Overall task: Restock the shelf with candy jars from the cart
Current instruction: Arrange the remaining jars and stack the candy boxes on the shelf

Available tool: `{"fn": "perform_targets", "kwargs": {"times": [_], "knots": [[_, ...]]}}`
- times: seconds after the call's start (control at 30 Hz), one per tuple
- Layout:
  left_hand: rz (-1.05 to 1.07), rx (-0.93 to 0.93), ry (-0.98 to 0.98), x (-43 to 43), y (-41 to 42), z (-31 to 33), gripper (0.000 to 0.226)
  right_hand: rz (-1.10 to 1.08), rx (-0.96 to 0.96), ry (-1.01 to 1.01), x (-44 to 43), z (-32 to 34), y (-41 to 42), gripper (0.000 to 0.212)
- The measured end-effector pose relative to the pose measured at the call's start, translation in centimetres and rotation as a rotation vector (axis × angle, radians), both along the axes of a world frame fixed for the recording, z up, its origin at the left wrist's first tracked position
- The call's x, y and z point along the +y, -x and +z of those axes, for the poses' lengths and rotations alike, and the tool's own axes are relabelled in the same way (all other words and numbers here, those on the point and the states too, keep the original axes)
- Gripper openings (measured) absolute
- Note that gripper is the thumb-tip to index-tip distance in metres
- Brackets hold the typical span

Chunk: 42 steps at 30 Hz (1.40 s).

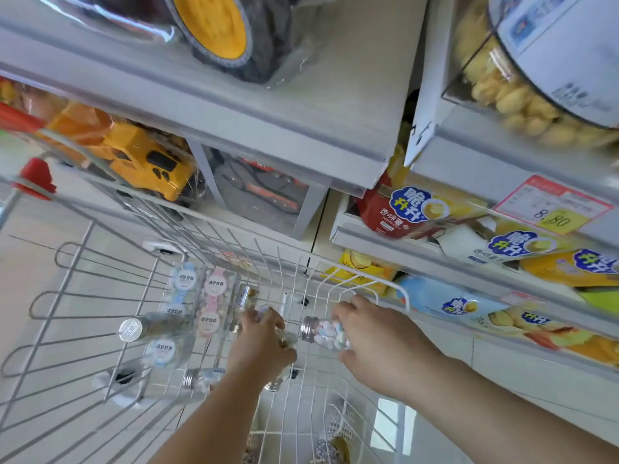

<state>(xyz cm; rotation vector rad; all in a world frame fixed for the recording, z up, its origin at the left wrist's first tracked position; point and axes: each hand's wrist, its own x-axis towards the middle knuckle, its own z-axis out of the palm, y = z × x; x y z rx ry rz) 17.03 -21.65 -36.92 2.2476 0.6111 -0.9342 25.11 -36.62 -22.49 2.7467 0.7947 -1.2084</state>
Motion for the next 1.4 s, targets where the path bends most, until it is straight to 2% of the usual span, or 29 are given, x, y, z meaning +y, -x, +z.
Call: {"fn": "perform_targets", "kwargs": {"times": [0.1,0.2,0.33,0.47,0.63,0.7,0.73,0.77,0.83,0.87,0.93,1.0,1.03,1.1,1.17,1.23,1.3,1.4], "knots": [[0.03,-0.009,0.127,1.1,0.6,4.0,0.038,-0.207,0.111,-0.122,-1.5,3.8,0.2,0.041],[0.149,-0.044,0.278,1.8,0.7,9.3,0.051,-0.376,0.202,-0.249,-2.8,9.1,0.7,0.048],[0.326,-0.104,0.542,2.0,-0.1,21.0,0.058,-0.606,0.187,-0.436,-4.7,18.1,1.8,0.047],[0.426,-0.253,0.799,1.3,-0.8,34.3,0.034,-0.816,0.146,-0.745,-6.7,27.2,3.3,0.034],[0.497,-0.399,0.995,-0.9,-1.9,46.8,0.03,-1.005,0.121,-1.096,-9.7,35.4,3.9,0.021],[0.516,-0.412,1.038,-2.0,-2.5,50.2,0.032,-1.176,0.181,-1.289,-10.8,37.8,3.2,0.014],[0.517,-0.427,1.038,-2.7,-2.9,51.5,0.03,-1.253,0.213,-1.394,-11.5,38.9,2.6,0.02],[0.529,-0.446,1.051,-3.4,-3.3,52.7,0.023,-1.321,0.255,-1.486,-12.1,39.9,1.9,0.024],[0.565,-0.481,1.078,-4.9,-4.1,54.7,0.009,-1.386,0.318,-1.612,-13.2,41.8,0.4,0.015],[0.592,-0.494,1.102,-5.6,-4.5,55.4,0.005,-1.399,0.343,-1.656,-13.6,42.6,-0.5,0.02],[0.679,-0.495,1.177,-6.8,-5.4,56.9,0.019,-1.415,0.364,-1.689,-14.1,43.7,-2.1,0.026],[0.79,-0.433,1.268,-8.1,-6.2,58.1,0.039,-1.352,0.343,-1.685,-14.1,44.3,-3.9,0.023],[0.841,-0.412,1.312,-8.6,-6.5,58.7,0.046,-1.312,0.324,-1.672,-13.9,44.5,-4.6,0.028],[0.919,-0.421,1.375,-9.5,-7.4,59.7,0.052,-1.229,0.254,-1.63,-13.5,44.8,-6.0,0.038],[0.971,-0.455,1.406,-10.3,-8.3,60.5,0.052,-1.155,0.176,-1.602,-13.1,44.7,-7.1,0.03],[1.013,-0.487,1.447,-10.7,-8.9,61.2,0.05,-1.078,0.012,-1.513,-12.8,44.5,-8.2,0.027],[1.055,-0.506,1.475,-10.6,-9.3,61.5,0.048,-0.976,-0.215,-1.352,-12.7,44.2,-9.4,0.034],[1.085,-0.51,1.497,-10.1,-9.6,61.7,0.05,-0.858,-0.435,-1.194,-12.1,43.7,-10.7,0.049]]}}
